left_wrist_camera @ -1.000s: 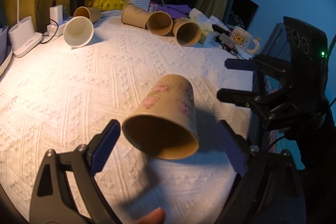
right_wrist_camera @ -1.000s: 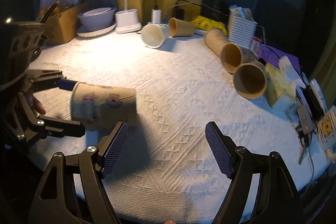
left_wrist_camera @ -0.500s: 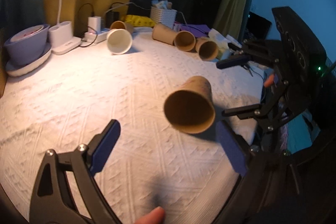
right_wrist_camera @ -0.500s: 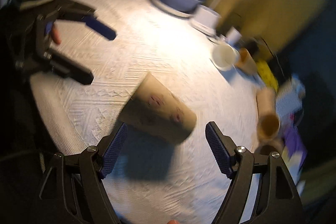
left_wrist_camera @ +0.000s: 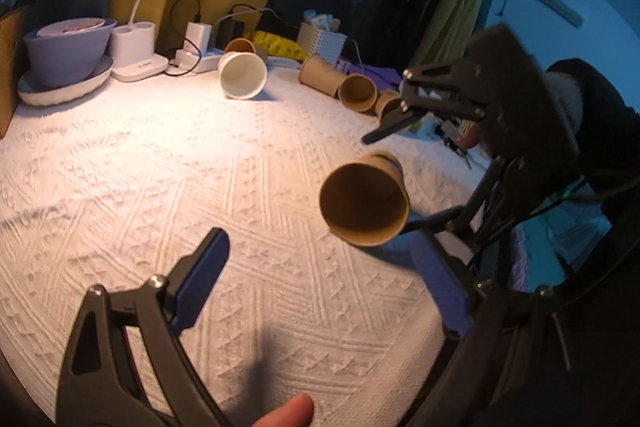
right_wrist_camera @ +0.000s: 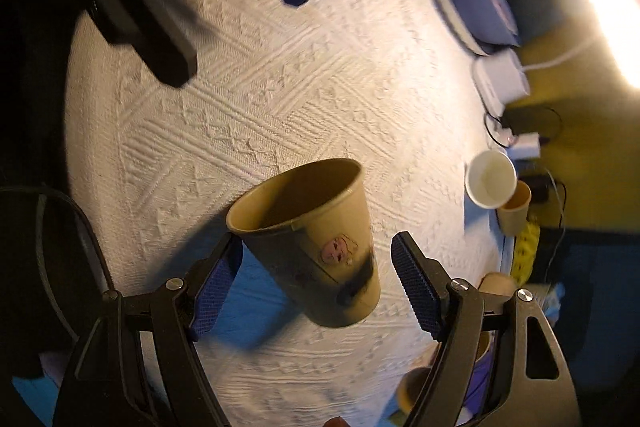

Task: Flip cup upright
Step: 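Close the right gripper on the cup body while the left gripper releases it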

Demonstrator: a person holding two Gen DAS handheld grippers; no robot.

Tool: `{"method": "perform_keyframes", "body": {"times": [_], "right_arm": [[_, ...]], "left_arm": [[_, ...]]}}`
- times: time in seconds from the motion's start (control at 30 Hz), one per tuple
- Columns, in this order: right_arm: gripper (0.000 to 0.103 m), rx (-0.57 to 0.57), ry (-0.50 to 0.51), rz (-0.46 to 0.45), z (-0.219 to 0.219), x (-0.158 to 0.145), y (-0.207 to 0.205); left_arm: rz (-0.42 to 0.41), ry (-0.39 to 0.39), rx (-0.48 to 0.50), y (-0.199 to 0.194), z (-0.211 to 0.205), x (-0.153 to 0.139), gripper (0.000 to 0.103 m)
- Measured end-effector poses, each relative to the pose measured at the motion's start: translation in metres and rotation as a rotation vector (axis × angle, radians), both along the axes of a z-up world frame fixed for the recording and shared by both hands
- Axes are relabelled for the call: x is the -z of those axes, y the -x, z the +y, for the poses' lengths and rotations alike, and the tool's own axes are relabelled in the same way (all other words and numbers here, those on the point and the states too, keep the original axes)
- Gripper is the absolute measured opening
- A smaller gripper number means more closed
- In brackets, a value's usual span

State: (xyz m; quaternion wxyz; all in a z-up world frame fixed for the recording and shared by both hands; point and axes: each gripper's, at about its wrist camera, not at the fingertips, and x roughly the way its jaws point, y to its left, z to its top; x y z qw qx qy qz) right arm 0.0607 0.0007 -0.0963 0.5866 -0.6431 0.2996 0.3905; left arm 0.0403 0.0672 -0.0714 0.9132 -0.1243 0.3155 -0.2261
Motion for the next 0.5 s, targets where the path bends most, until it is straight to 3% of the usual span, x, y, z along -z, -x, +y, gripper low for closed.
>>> {"method": "perform_keyframes", "body": {"times": [0.2, 0.5], "right_arm": [[0.080, -0.052, 0.117, 0.034, 0.013, 0.016, -0.006], [0.074, -0.076, 0.166, 0.045, 0.018, 0.024, -0.005]], "left_arm": [[0.000, 0.066, -0.021, 0.001, 0.013, -0.001, 0.093], [-0.006, 0.063, -0.012, 0.002, 0.011, -0.002, 0.093]]}}
